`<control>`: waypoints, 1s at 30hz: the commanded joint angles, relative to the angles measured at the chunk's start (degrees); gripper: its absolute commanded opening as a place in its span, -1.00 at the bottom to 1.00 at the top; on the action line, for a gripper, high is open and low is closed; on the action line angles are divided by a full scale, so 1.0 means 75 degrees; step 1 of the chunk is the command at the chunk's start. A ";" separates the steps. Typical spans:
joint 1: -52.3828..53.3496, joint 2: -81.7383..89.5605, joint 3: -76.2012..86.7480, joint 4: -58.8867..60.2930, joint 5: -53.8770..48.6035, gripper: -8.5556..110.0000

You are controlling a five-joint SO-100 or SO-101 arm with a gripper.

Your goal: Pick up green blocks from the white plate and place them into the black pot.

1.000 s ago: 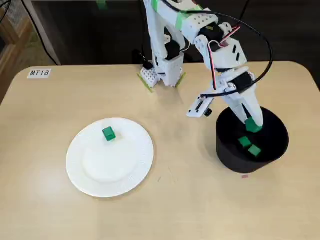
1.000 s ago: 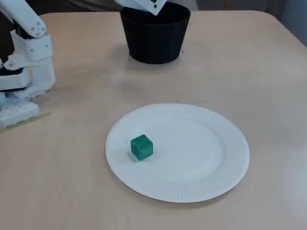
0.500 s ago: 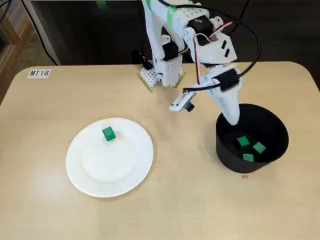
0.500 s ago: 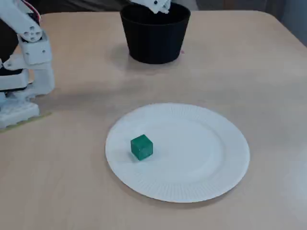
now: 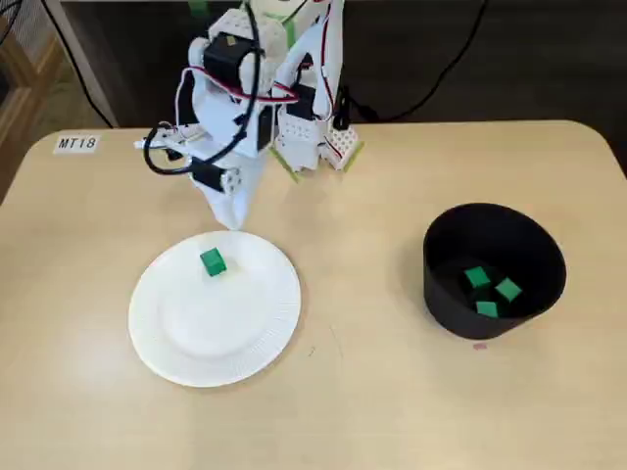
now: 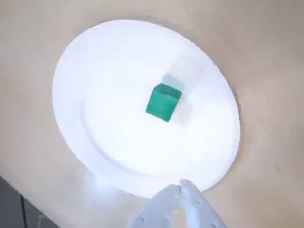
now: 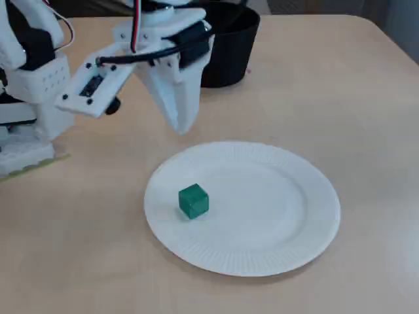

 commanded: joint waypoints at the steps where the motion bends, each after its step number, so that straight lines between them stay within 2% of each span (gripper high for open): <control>1: 0.0387 -0.0316 -0.0305 0.0105 0.0703 -0.90; 11: 0.0762 -0.1652 -0.0621 -0.0773 0.0961 -0.89; 14: 0.0668 -0.2133 -0.1043 -0.0680 0.0574 -0.61; 21: 0.0527 -0.2813 -0.1324 -0.0434 0.0094 -0.30; 27: 0.0563 -0.3199 -0.1336 -0.0410 -0.0047 -0.30; 30: 0.0633 -0.3375 -0.1336 -0.0574 -0.0105 -0.37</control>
